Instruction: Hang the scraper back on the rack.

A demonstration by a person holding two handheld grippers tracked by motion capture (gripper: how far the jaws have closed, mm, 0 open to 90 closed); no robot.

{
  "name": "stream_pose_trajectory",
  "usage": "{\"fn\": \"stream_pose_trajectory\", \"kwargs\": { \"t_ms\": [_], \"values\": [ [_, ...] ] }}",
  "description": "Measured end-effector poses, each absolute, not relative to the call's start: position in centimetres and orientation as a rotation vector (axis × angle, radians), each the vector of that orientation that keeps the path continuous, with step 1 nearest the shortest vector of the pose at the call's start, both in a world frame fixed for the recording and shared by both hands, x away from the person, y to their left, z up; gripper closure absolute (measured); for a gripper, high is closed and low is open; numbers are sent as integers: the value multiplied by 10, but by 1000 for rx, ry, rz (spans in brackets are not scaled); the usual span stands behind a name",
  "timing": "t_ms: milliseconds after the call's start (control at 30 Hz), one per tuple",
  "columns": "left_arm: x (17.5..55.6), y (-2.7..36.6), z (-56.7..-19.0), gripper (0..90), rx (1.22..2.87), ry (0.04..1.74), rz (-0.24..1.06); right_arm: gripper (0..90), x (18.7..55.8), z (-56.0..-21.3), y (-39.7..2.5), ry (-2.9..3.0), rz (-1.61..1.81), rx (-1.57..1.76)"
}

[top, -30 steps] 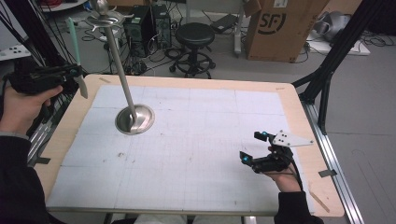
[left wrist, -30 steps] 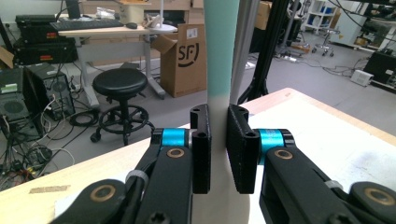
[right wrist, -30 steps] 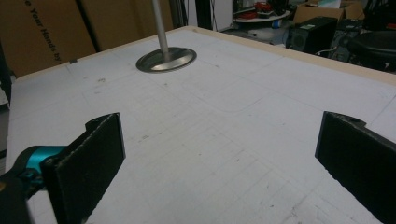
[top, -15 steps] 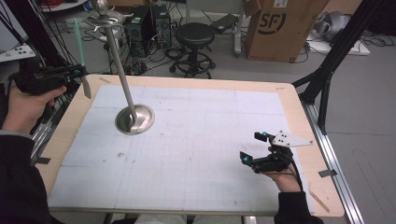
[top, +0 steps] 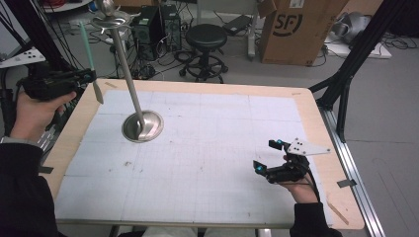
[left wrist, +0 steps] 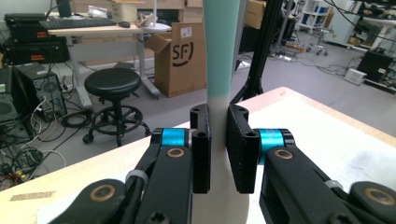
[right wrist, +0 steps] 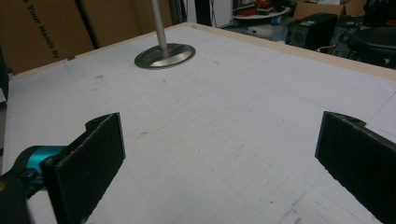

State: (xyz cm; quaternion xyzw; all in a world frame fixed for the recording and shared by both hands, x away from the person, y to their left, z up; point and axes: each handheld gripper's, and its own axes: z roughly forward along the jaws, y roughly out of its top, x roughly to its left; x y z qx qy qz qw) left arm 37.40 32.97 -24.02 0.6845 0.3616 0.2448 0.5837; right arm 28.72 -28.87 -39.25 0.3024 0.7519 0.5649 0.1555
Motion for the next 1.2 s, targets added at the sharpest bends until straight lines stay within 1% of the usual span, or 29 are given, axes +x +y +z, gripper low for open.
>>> {"fn": "stream_pose_trajectory", "kwargs": {
  "t_ms": [33,67,200,333,400,467,533,633,700,767,800,1000,1067,1100,1200],
  "values": [
    [374,328,-241,786,1595,846,589,6,287,-392,-289,2153,1618,866],
    [373,327,-242,747,1587,839,609,6,287,-392,-289,2154,1618,864],
    [369,324,-246,701,1580,822,628,6,287,-392,-289,2152,1617,869],
    [364,322,-251,625,1579,795,636,6,288,-392,-289,2152,1614,867],
    [361,319,-256,595,1575,780,619,6,288,-392,-288,2151,1615,863],
    [358,317,-262,594,1565,779,586,6,289,-392,-287,2152,1616,858],
    [355,313,-270,584,1586,770,589,6,290,-392,-286,2154,1619,860],
    [351,309,-282,522,1589,758,563,6,292,-391,-285,2156,1617,852],
    [348,306,-288,500,1576,733,555,6,292,-391,-284,2160,1621,848],
    [346,302,-294,455,1574,709,548,6,293,-391,-284,2156,1622,849],
    [346,300,-296,417,1575,689,553,6,293,-391,-284,2155,1621,857],
    [345,280,-312,280,1623,616,565,6,292,-390,-285,2145,1621,852],
    [342,273,-317,212,1640,592,568,6,292,-390,-285,2144,1620,860],
    [340,269,-320,203,1640,573,573,6,292,-390,-285,2141,1620,861],
    [336,260,-330,137,1645,537,594,6,292,-389,-286,2137,1623,857]
  ]
}}
